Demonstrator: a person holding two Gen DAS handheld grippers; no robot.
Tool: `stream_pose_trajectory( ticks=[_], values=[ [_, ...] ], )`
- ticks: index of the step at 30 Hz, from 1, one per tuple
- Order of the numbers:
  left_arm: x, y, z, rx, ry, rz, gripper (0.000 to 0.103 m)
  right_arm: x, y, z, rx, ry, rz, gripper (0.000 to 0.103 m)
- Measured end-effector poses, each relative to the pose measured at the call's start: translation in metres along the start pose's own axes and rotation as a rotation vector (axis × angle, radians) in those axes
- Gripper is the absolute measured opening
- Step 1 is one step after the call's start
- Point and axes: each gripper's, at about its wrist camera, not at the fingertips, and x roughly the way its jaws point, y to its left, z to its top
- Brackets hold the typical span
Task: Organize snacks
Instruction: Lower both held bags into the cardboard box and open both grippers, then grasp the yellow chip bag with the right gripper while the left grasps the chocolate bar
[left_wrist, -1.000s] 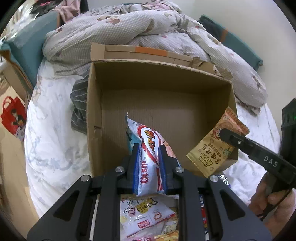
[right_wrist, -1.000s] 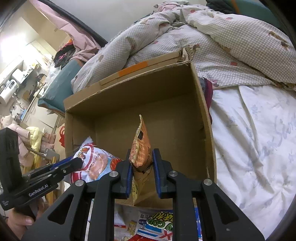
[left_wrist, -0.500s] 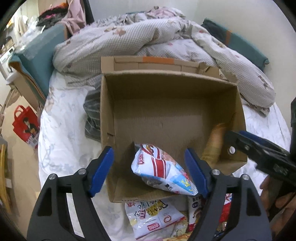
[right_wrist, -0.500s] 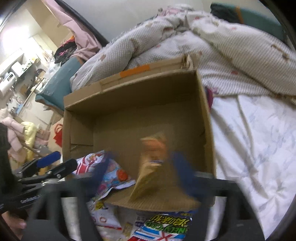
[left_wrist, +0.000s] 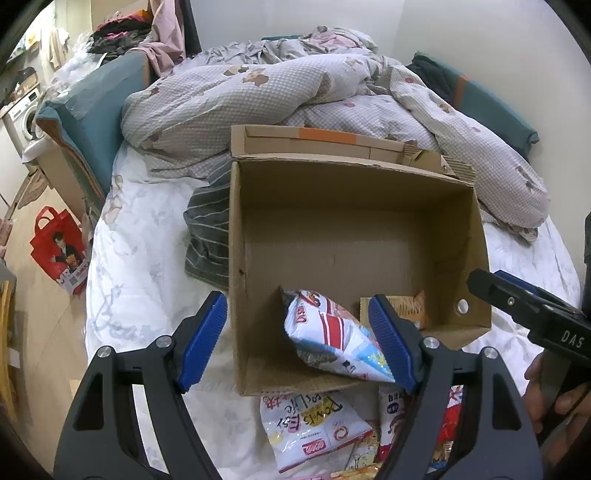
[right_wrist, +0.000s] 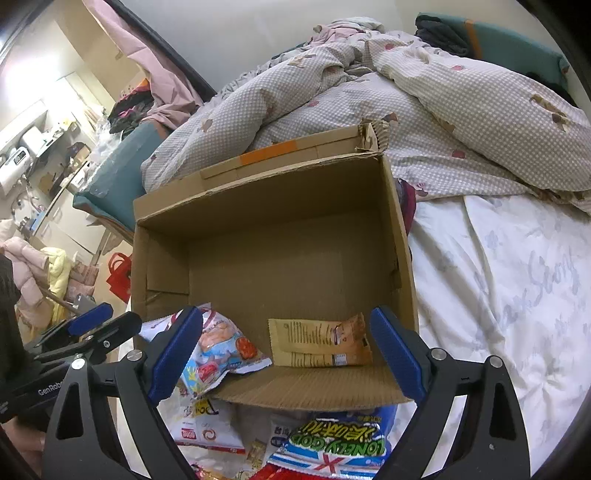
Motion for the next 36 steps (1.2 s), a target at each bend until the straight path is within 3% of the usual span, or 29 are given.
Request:
stream_pose_trajectory(
  ticks=[5,10,20,22,24,32,36],
  values=[
    [-0.020,0.000,-0.003,0.014,-0.047,0.010,0.076,-0.009,0.006,-0.006,0.001,0.004,0.015,0.094],
    [-0.037,0.007,-0.015,0.016,-0.069,0.066,0.076,-0.022,0.018,-0.017,-0.045,0.001,0.012,0.094],
    [-0.063,0.026,-0.046,-0.005,-0.054,0.029,0.076,-0.051,0.023,-0.050,-0.041,0.005,0.020,0.094],
    [-0.067,0.029,-0.052,-0.008,-0.048,0.033,0.081,-0.056,0.022,-0.057,-0.032,0.007,0.022,0.094],
    [-0.072,0.030,-0.060,-0.010,-0.050,0.038,0.094,-0.060,0.021,-0.064,-0.025,0.017,0.021,0.094],
    [-0.077,0.035,-0.099,0.038,0.045,0.034,0.095,-0.065,0.013,-0.093,0.016,0.078,0.003,0.095],
    [-0.060,0.043,-0.119,0.005,0.159,0.032,0.095,-0.062,0.003,-0.102,0.082,0.110,-0.002,0.094]
  ],
)
